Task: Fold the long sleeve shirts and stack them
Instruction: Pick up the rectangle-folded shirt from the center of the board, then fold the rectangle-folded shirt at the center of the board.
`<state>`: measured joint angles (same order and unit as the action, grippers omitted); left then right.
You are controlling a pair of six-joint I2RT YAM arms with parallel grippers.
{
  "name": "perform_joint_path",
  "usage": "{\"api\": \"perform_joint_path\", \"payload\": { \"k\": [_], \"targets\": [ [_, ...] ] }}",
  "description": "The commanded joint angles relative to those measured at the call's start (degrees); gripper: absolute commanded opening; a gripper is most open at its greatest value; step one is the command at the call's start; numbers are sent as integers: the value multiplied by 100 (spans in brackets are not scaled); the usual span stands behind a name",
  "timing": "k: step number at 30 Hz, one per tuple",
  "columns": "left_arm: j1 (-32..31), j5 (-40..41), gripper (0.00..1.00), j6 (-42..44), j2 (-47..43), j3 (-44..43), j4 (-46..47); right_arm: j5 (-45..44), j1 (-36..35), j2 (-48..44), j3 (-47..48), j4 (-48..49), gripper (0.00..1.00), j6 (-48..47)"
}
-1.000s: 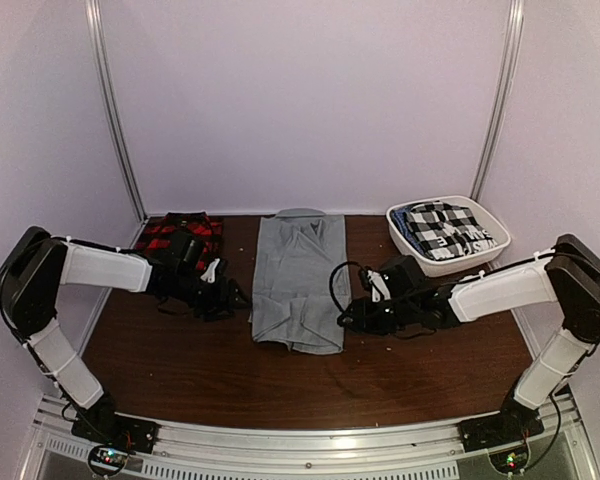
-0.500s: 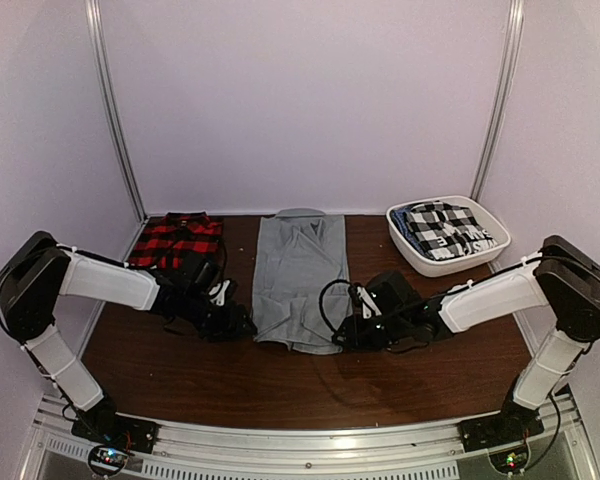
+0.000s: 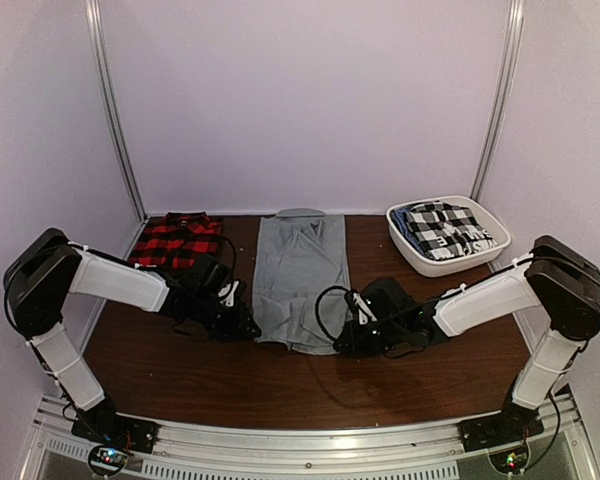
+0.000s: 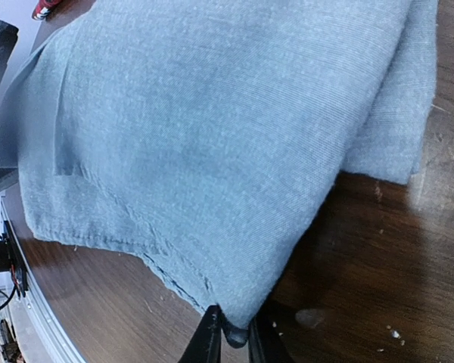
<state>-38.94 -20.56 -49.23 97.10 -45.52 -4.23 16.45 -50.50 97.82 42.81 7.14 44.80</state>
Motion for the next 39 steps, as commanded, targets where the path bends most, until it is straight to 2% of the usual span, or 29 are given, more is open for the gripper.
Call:
{"api": "perform_joint_path", "payload": {
  "k": [1, 4, 13, 18, 24, 30, 37, 38, 39],
  "targets": [
    [-35, -129, 13, -102, -97, -120, 190, -113, -39, -66, 130, 18, 8, -22],
    [-35, -185, 0, -152, -247, -247, 203, -243, -25, -158, 285, -64, 2, -50],
    [-6, -131, 0, -51, -314, -942, -85, -439, 280, -246, 1134, -480, 0, -284],
    [227, -67, 0, 58, 98, -1565, -260, -512, 717, -18, 1835, -670, 0, -542],
    [725, -32, 0, 171, 905, -2361, -300, -391, 1260, 695, 2800, -1044, 0, -728],
    [1027, -123, 0, 370, 1615, -3047, -414, -276, 1603, 1286, 3357, -1129, 0, -737],
    [1239, 45, 0, 438, 1835, -3133, -322, 149, 1883, 1893, 4012, -1221, 16, -1074],
    [1266, 38, 4, 487, 1856, -3157, -269, 163, 1897, 1955, 4085, -1319, 18, -1171],
    [1292, 62, 12, 552, 1867, -3206, -272, 119, 1893, 2008, 4251, -1451, 24, -1258]
  ]
}}
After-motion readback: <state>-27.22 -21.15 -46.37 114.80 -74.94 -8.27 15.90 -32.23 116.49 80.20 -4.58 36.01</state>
